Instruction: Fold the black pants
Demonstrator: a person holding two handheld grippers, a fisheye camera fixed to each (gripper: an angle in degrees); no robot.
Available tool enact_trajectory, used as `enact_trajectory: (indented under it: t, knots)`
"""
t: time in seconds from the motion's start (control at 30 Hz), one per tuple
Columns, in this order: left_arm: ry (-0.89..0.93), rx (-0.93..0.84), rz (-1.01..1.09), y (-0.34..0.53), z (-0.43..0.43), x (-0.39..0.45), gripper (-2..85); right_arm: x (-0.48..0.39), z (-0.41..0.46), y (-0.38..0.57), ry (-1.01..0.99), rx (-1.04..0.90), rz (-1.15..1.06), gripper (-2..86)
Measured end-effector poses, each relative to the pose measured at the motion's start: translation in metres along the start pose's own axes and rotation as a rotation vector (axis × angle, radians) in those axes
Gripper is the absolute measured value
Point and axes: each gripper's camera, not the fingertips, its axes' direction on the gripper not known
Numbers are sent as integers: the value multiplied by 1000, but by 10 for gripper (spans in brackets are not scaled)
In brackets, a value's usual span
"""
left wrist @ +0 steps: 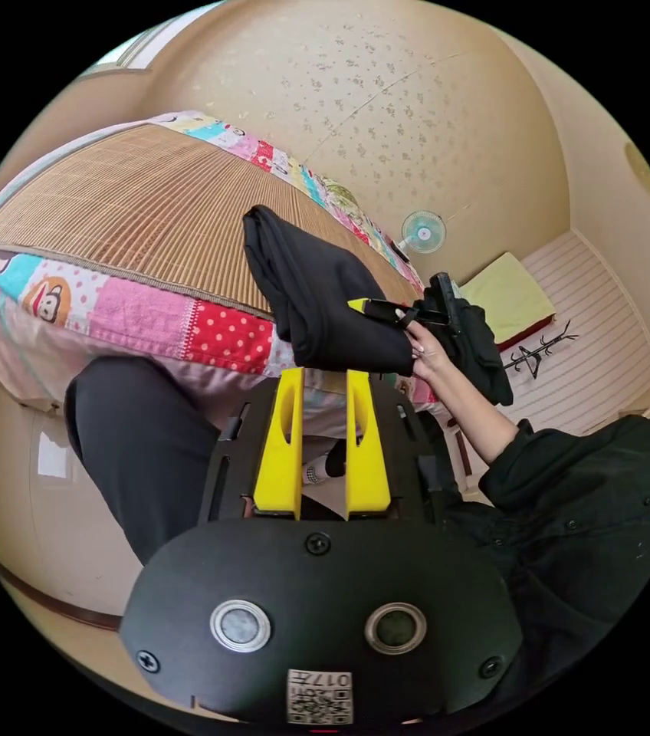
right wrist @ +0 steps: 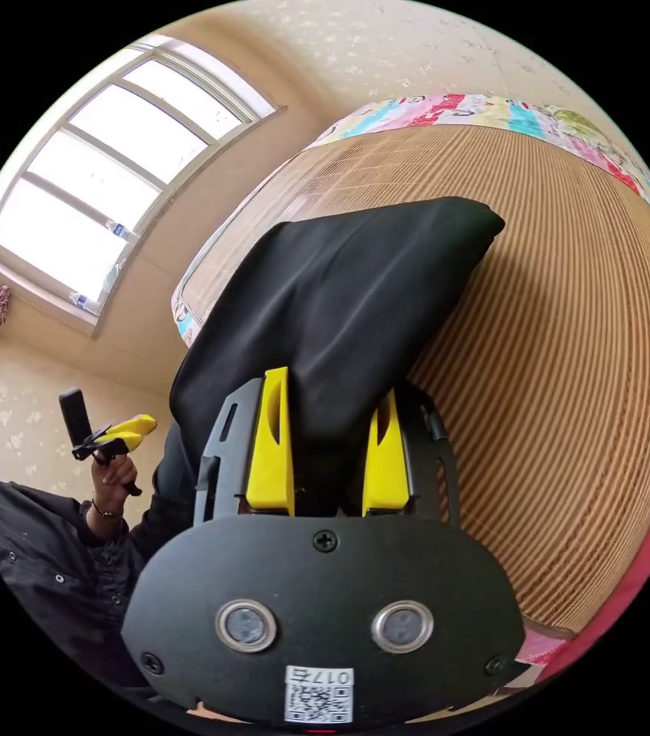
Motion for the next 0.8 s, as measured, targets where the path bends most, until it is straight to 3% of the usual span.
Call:
enact_trajectory:
  t: [0.27, 0.5, 0.63, 0.8]
  knots:
    - [-139, 147, -153, 30, -95, -58, 88, -134, 141, -136, -12, -45, 14, 131]
    - [-178, 165, -229, 48, -133, -87, 88, -212, 242, -235, -337, -157, -155, 116]
    - [-173, 154, -214, 47, -133, -94, 88, -205, 209, -216, -369, -92, -211, 65]
    - [-130, 116, -137, 30, -112, -90, 88, -132, 118, -104, -261, -10, -305, 44]
